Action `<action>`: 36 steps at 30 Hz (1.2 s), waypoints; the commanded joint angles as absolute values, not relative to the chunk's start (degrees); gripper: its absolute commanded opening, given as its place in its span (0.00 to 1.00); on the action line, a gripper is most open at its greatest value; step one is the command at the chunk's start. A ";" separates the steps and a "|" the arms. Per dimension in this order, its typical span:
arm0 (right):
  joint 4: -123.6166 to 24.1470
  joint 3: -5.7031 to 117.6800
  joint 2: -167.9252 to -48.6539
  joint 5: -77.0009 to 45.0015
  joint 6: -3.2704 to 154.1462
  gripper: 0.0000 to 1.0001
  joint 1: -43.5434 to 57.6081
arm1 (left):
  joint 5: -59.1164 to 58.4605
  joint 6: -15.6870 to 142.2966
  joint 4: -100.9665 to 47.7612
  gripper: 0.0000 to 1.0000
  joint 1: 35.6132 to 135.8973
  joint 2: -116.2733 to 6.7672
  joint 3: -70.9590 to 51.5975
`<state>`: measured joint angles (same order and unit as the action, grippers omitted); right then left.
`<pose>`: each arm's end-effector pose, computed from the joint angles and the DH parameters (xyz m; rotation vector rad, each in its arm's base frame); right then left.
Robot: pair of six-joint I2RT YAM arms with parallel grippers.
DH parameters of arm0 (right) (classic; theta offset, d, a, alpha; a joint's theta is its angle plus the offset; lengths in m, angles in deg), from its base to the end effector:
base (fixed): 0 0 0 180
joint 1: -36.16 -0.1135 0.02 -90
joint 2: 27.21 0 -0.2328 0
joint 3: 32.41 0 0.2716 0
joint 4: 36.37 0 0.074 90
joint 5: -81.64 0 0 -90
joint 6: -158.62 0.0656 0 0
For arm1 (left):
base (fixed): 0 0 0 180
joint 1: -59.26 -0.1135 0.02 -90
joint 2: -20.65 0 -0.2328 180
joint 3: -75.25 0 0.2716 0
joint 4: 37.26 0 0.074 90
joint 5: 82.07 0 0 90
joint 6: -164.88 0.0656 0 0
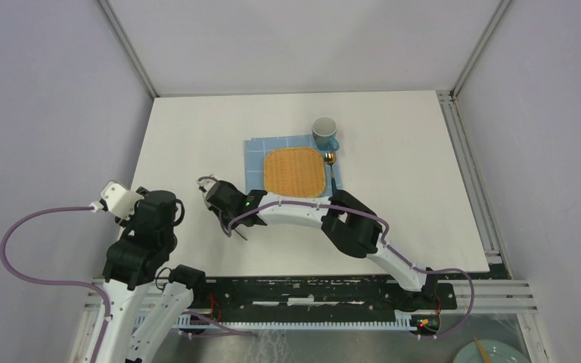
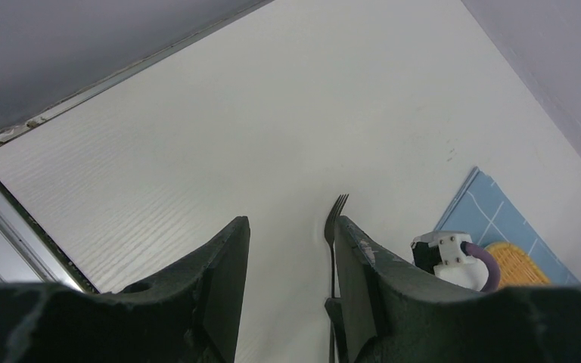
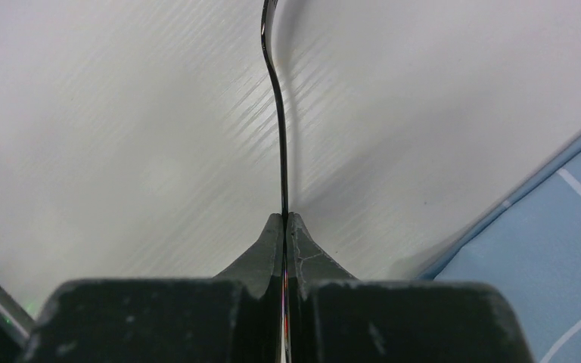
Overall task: Set the dinner table for one person
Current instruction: Move the fork to the center of the board.
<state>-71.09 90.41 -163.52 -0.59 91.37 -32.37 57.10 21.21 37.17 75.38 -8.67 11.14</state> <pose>0.2078 0.5040 0.1073 -0.9060 2.3112 0.5595 0.1388 0.0116 0.3079 -1.0312 1.7220 0.2086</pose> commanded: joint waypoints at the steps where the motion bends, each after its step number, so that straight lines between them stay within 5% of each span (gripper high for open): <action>1: -69.78 93.90 -164.14 5.70 94.28 0.00 -30.82 | 57.43 22.59 37.05 0.53 75.21 -8.26 9.73; 25: -70.78 102.05 -170.24 11.79 97.06 0.00 -27.19 | 56.80 22.85 36.75 0.53 75.20 -8.70 9.84; 31: -68.09 98.27 -167.38 12.11 96.19 0.30 -27.17 | 56.89 22.85 36.31 0.53 75.25 -8.88 10.02; 36: -65.82 94.68 -163.82 12.42 94.14 0.37 -27.16 | 56.89 22.79 35.97 0.53 75.23 -9.22 10.02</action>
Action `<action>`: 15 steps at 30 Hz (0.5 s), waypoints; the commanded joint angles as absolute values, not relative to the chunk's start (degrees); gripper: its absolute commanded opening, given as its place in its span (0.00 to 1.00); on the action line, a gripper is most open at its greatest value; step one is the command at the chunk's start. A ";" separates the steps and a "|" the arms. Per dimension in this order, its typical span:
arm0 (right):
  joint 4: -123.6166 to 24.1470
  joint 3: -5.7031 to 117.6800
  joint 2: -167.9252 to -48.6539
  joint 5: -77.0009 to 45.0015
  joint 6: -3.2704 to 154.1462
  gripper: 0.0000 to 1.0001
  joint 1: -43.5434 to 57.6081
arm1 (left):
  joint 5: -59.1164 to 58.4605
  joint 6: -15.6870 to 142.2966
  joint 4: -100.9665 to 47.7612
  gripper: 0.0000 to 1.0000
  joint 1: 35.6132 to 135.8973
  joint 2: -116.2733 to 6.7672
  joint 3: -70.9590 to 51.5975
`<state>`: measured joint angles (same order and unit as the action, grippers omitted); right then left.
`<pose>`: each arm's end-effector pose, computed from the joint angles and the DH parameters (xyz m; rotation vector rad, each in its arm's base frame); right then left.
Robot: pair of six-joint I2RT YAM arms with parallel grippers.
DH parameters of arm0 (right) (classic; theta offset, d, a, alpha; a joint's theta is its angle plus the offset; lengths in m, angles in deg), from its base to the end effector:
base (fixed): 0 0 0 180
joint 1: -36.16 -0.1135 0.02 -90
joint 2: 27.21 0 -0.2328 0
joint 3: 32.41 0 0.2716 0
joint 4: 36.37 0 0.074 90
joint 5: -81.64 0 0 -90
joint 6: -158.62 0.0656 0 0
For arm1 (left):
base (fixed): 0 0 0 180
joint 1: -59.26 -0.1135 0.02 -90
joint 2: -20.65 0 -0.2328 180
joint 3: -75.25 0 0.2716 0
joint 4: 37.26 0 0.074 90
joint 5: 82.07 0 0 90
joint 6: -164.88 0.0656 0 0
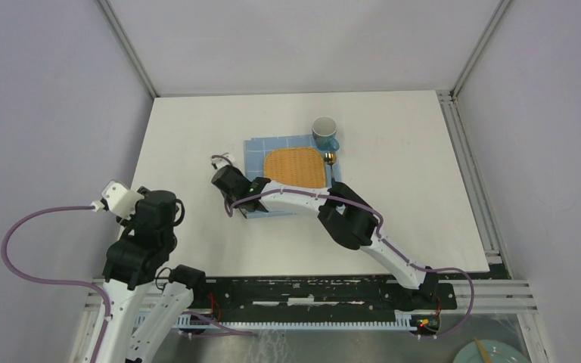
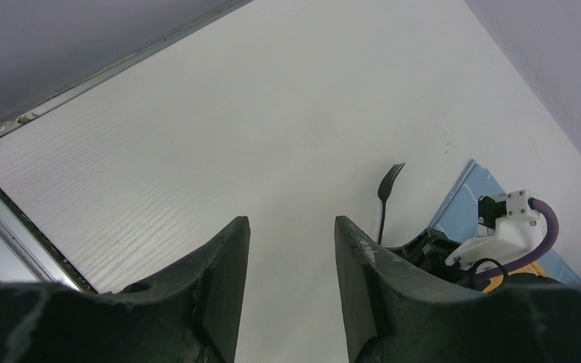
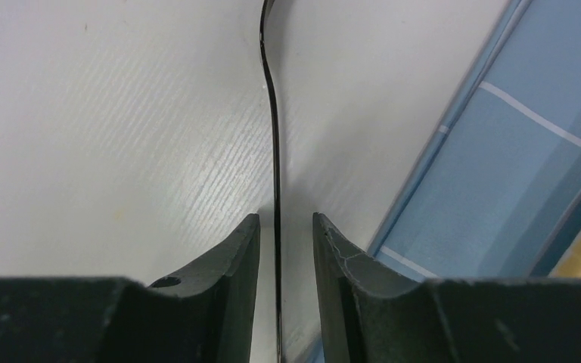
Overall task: Set the dinner table for one person
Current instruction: Move the fork to the center of the board.
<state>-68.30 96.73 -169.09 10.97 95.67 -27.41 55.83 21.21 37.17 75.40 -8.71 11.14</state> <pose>0.2708 0.4960 0.1018 -0.5717 2.2606 0.4119 0.1394 0.0103 0.3071 -1.0258 1.7380 0.1887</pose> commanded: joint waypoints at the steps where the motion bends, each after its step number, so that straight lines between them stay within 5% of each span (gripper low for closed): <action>1: -65.64 94.19 -162.98 12.57 93.60 0.38 -27.20 | 56.89 22.77 35.85 0.53 75.19 -9.31 10.04; 15: -58.73 75.75 -138.25 15.39 86.44 0.39 -27.20 | 56.61 21.27 33.25 0.53 75.24 -12.94 10.70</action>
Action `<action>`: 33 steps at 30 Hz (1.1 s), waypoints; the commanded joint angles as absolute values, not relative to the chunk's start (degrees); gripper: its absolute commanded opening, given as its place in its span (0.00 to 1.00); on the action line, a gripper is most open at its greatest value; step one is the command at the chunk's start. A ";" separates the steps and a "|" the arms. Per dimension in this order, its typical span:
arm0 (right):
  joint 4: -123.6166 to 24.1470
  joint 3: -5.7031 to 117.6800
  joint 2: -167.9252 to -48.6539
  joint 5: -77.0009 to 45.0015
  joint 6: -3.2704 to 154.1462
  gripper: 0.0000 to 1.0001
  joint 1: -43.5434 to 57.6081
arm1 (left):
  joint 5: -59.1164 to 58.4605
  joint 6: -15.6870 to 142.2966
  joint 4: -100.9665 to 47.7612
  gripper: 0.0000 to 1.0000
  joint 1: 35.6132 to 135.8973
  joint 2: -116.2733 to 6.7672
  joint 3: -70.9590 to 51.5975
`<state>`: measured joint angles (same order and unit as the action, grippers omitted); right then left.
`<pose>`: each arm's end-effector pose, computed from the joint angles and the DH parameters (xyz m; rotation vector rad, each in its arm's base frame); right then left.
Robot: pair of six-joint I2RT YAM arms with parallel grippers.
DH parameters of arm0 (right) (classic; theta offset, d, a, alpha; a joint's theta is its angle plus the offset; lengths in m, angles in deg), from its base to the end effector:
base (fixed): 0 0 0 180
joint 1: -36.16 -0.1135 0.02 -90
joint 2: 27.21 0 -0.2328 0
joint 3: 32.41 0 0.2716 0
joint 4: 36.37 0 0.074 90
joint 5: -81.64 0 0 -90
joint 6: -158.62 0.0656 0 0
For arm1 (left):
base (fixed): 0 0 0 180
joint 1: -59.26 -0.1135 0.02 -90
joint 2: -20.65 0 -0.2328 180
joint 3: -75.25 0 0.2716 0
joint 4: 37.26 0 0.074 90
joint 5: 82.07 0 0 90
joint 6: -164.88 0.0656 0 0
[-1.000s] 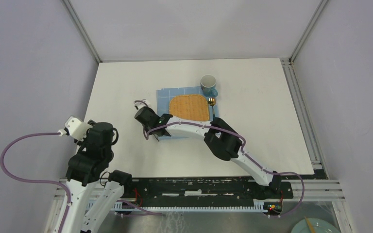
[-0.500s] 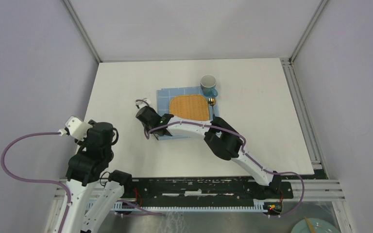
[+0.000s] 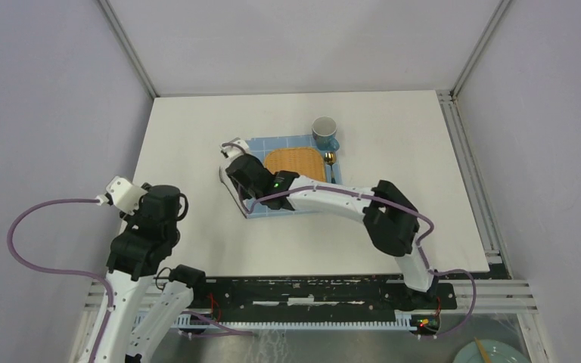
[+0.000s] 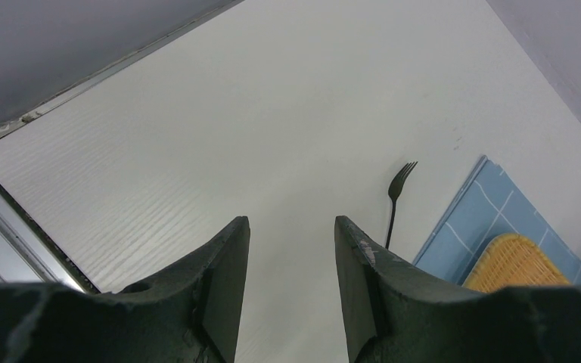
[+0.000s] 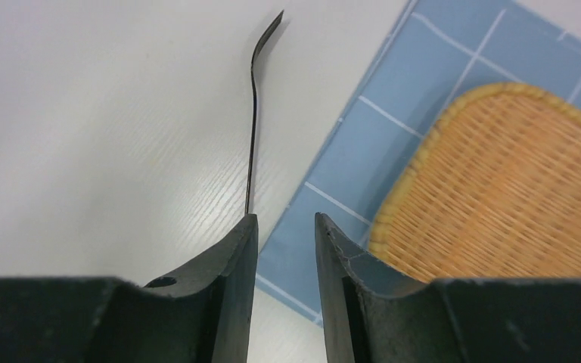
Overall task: Set the dinner table for one person
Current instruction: Move the fork to the center of the board, then adjust the fork at the center of the board.
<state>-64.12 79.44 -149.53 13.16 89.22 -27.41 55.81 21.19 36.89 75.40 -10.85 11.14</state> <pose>0.2519 0.4528 0.1773 -0.6181 2.1255 0.4062 0.1467 0.0082 0.3033 -1.0214 1.7639 0.2128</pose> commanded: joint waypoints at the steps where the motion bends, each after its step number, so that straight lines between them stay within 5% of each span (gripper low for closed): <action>1: -59.18 74.62 -136.11 15.76 86.36 0.39 -27.16 | 56.29 21.27 32.34 0.53 75.21 -13.60 10.92; 15: -59.78 51.84 -109.48 28.51 83.45 0.41 -26.37 | 49.70 23.16 21.53 0.52 75.23 -37.10 7.26; 33: -60.79 43.48 -100.45 27.39 84.53 0.43 -19.22 | 41.90 22.97 18.38 0.50 75.68 -68.06 -9.81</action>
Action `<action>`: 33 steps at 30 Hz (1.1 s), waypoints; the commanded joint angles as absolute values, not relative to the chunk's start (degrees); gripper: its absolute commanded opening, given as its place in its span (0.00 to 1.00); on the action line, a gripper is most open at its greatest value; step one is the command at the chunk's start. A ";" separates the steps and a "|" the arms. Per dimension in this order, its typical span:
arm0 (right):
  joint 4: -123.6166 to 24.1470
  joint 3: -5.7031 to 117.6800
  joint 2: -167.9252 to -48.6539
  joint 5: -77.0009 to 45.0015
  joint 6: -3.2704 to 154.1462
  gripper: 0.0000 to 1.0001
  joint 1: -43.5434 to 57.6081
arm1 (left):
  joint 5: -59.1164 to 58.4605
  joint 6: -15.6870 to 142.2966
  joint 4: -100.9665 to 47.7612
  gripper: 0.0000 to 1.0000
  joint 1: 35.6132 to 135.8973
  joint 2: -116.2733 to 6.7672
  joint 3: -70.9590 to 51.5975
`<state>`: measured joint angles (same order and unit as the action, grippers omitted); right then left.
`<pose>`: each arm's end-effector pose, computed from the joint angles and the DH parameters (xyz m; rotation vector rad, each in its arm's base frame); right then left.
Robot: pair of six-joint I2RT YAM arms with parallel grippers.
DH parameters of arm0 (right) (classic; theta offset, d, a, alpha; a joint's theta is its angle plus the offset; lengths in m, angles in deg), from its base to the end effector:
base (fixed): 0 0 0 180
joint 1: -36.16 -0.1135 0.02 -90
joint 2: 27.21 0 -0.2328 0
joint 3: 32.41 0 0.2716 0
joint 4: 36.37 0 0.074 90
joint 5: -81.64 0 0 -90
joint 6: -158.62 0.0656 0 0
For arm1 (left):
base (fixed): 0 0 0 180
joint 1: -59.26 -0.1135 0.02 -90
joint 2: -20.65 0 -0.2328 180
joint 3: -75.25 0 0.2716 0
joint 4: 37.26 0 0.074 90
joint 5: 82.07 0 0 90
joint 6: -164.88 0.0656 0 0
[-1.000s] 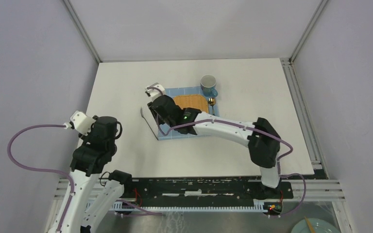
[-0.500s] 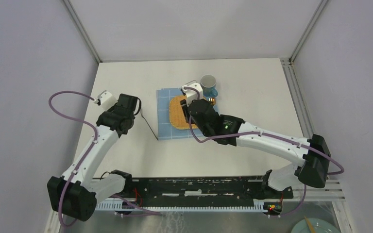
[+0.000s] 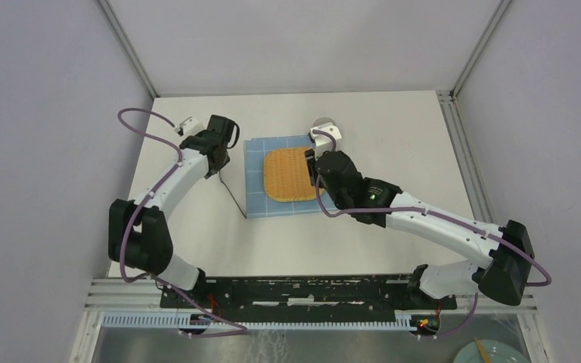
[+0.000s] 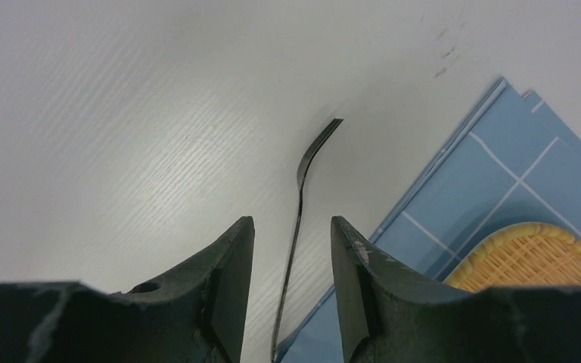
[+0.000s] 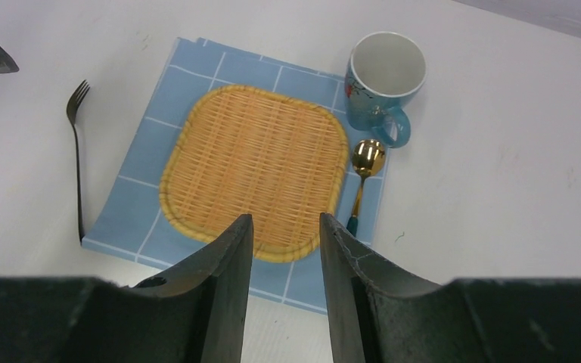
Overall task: Set the dinner table for one person
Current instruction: Adjust the fork at the center of the board.
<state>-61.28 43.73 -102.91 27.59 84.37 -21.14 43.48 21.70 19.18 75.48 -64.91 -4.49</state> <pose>0.2214 0.2735 0.2885 -0.2996 1.8959 0.2298 0.3289 -0.0560 0.2053 -0.9360 2.2044 0.2936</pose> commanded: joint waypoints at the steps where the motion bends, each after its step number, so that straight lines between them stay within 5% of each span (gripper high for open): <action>1: -60.96 43.47 -100.40 27.19 84.53 0.43 -18.81 | 41.13 22.20 18.74 0.49 75.65 -68.83 -10.68; 14: -66.82 42.81 -101.33 26.63 90.28 0.52 -11.54 | 36.59 13.81 19.38 0.47 78.60 -70.92 -6.78; 19: -67.97 40.65 -101.41 24.47 92.74 0.73 -8.71 | 39.52 13.26 17.97 0.48 82.82 -67.68 -1.38; 33: -69.75 37.72 -100.61 20.35 94.15 0.74 -4.69 | 43.66 9.40 11.06 0.49 85.39 -64.85 10.12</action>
